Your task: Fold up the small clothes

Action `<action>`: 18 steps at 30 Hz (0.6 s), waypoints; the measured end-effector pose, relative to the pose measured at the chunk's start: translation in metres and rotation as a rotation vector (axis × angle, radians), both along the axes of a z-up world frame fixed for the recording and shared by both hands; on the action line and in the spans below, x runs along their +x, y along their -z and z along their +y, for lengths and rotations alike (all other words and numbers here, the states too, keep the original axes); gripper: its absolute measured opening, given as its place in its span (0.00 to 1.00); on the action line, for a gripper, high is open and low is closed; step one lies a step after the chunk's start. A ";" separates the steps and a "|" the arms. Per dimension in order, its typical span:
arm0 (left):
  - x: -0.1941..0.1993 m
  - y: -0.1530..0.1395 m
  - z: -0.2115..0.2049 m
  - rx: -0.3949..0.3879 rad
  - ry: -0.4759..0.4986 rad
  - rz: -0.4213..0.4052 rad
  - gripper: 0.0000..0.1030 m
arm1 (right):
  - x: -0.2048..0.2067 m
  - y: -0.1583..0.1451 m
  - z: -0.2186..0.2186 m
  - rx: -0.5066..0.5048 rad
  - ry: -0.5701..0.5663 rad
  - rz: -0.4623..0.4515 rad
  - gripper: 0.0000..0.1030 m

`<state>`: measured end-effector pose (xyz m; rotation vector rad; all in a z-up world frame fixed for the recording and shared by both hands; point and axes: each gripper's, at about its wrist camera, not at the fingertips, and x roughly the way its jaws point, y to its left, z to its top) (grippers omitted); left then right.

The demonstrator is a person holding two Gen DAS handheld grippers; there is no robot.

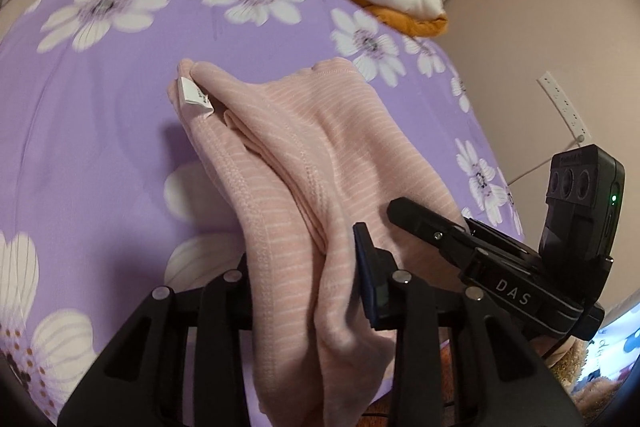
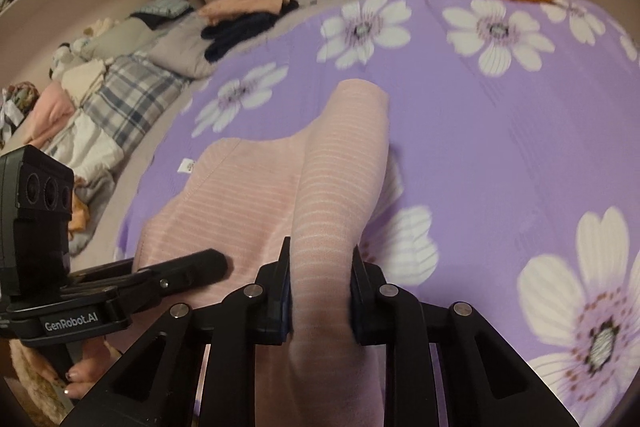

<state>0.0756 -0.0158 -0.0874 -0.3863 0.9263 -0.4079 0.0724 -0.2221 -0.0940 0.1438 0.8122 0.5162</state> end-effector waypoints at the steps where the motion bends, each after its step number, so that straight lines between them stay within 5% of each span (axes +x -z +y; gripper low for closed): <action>1: 0.003 -0.004 -0.004 0.004 0.005 -0.014 0.33 | 0.001 -0.005 -0.003 -0.001 0.006 -0.018 0.24; 9: 0.042 -0.014 -0.031 0.032 0.015 -0.074 0.33 | 0.028 -0.018 -0.022 -0.019 0.058 -0.076 0.24; 18: 0.085 0.019 -0.045 0.080 0.001 -0.012 0.33 | 0.071 0.008 -0.033 -0.032 0.078 -0.019 0.24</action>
